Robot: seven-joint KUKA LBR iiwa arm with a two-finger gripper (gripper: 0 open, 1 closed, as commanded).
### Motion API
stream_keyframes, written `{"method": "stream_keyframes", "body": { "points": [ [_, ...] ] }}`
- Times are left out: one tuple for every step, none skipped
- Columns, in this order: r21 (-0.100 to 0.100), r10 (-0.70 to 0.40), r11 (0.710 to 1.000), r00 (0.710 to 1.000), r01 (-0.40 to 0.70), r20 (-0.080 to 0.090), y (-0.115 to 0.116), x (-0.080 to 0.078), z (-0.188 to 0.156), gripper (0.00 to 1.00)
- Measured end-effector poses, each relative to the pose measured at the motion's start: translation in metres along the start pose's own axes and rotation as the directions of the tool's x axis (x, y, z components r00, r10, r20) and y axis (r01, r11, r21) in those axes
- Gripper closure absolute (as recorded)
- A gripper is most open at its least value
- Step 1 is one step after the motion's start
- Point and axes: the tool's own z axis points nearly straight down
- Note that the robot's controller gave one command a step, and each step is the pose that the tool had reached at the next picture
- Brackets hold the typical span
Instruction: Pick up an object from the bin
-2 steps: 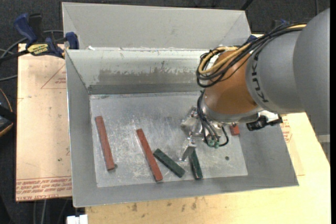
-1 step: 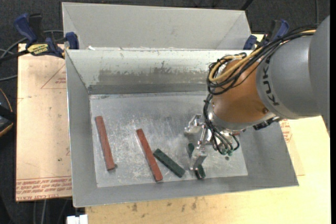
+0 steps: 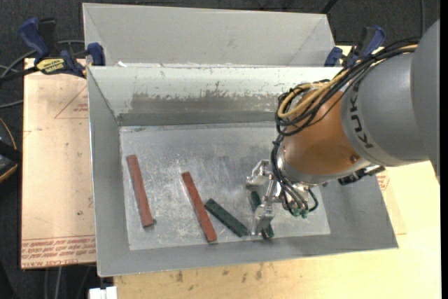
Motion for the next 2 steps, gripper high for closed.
{"method": "stream_keyframes", "body": {
  "points": [
    [0.002, 0.044, 0.999, 0.999, -0.044, 0.012, 0.0437, -0.0023, 0.0068, 1.0],
    [-0.003, 0.04, 0.999, 0.999, -0.04, 0.003, 0.0474, 0.0009, 0.0095, 0.0]
  ]
}}
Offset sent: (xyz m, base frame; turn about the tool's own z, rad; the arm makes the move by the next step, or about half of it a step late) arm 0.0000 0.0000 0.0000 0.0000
